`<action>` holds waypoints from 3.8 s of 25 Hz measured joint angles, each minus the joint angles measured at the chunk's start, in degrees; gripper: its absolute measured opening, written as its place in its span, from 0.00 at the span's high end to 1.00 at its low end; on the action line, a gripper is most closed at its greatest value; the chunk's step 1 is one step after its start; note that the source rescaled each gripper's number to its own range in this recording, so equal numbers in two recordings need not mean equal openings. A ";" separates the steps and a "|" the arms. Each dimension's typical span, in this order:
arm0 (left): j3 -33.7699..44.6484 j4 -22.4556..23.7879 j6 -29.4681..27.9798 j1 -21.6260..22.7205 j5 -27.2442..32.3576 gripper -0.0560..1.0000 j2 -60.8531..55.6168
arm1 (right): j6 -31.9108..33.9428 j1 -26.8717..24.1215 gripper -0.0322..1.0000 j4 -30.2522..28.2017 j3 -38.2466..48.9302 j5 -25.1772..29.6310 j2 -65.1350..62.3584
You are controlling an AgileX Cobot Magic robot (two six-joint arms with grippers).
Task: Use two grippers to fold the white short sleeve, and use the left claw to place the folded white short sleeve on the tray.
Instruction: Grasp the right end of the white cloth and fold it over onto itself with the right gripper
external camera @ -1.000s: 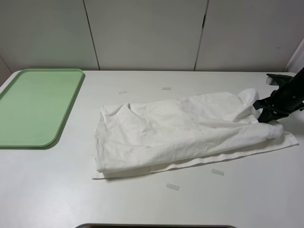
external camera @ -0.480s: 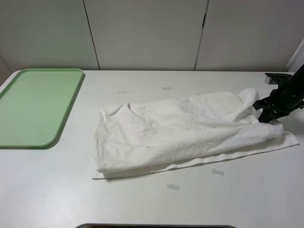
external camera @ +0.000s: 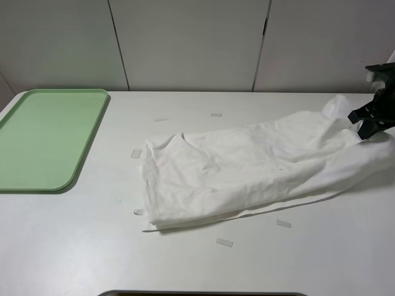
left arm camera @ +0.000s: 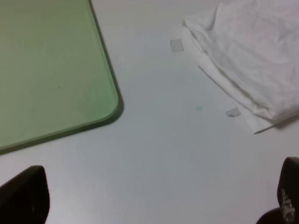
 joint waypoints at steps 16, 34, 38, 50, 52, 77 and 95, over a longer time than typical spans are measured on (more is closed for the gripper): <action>0.00 0.00 0.00 0.00 0.05 0.02 0.00 | 4.39 0.18 0.96 -6.77 -10.39 10.80 -6.39; 0.00 0.00 0.03 0.00 0.05 0.02 0.00 | 20.94 14.71 0.96 -21.69 -2.55 9.99 -7.09; 0.00 0.00 0.03 0.00 0.05 0.02 0.00 | 25.32 18.41 0.96 -23.87 1.51 6.64 -7.09; 0.00 0.00 0.03 0.00 0.05 0.02 0.00 | 42.82 28.57 0.96 -30.14 10.10 1.30 -7.09; 0.00 0.00 0.03 0.00 0.05 0.02 0.00 | 44.15 29.15 0.89 -29.89 10.46 1.08 -7.09; 0.00 0.00 0.03 0.00 0.01 0.02 0.00 | 45.80 26.88 0.00 -36.56 -1.68 6.51 -11.70; 0.00 0.00 0.03 0.00 0.01 0.02 0.00 | 37.73 18.84 0.00 -21.60 -1.68 2.62 1.55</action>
